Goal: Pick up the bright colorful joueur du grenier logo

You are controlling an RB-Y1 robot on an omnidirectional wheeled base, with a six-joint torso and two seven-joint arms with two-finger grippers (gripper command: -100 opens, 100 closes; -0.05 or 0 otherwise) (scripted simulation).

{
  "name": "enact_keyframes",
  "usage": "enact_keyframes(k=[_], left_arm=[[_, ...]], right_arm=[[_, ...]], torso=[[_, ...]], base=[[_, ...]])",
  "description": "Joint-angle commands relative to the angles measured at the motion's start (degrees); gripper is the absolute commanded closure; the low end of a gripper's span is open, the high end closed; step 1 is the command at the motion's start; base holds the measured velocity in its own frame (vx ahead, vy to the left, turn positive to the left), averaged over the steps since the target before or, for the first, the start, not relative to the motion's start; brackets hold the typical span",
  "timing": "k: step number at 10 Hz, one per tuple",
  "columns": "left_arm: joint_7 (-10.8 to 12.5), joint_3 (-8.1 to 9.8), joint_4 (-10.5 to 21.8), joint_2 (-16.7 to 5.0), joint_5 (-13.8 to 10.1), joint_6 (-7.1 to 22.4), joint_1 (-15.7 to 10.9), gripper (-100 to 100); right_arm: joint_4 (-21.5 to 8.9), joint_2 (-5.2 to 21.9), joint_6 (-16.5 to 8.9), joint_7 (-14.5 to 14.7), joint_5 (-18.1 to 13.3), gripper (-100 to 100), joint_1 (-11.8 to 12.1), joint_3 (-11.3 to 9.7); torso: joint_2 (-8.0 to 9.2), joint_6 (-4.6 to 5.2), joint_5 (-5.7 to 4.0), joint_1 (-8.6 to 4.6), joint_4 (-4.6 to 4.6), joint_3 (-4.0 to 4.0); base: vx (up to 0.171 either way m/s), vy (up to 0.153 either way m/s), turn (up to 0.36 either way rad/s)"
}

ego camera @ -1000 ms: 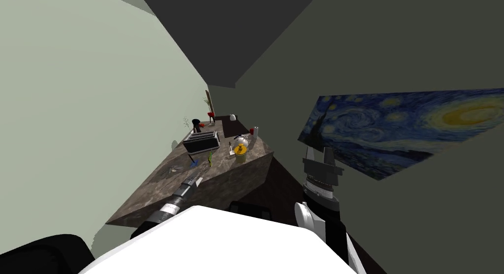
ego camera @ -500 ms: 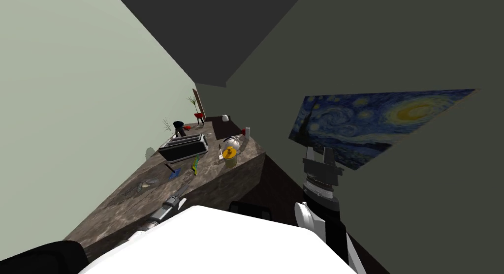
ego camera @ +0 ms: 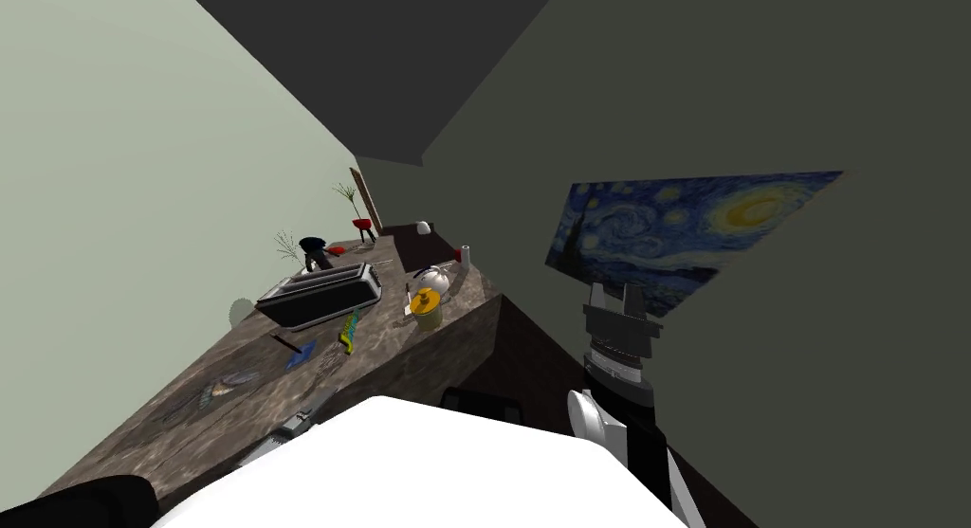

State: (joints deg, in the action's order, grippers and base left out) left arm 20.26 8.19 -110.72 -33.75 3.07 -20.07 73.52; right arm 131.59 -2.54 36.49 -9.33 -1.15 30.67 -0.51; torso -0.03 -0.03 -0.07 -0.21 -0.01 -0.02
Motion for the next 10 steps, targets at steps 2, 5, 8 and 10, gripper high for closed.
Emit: enact_keyframes(k=[2,5,8,10], left_arm=[[1.9,1.41,3.3,-4.7,0.0,0.6,4.9,-100],[2.7,2.06,4.9,-7.2,0.0,0.9,8.4,-100],[4.3,3.3,7.9,-11.8,-0.1,1.3,13.4,-100],[5.8,4.46,10.6,-15.4,-0.3,1.7,17.6,-100]], right_arm=[[0.0,0.0,0.0,0.0,0.0,0,0.0,0.0],[0.0,0.0,0.0,0.0,0.0,0,0.0,0.0],[0.0,0.0,0.0,0.0,0.0,0,0.0,0.0],[0.0,0.0,0.0,0.0,0.0,0,0.0,0.0]], torso=[[-0.04,0.05,0.0,-0.02,-0.01,-0.02],[-0.13,0.06,-0.01,-0.08,-0.02,-0.07],[-0.21,0.05,-0.01,-0.04,-0.04,-0.12],[-0.1,0.04,-0.01,-0.03,-0.01,-0.05]], base=[[0.075,-0.067,-0.239],[0.069,-0.055,-0.149],[0.076,-0.048,-0.183],[0.099,-0.05,-0.265]])
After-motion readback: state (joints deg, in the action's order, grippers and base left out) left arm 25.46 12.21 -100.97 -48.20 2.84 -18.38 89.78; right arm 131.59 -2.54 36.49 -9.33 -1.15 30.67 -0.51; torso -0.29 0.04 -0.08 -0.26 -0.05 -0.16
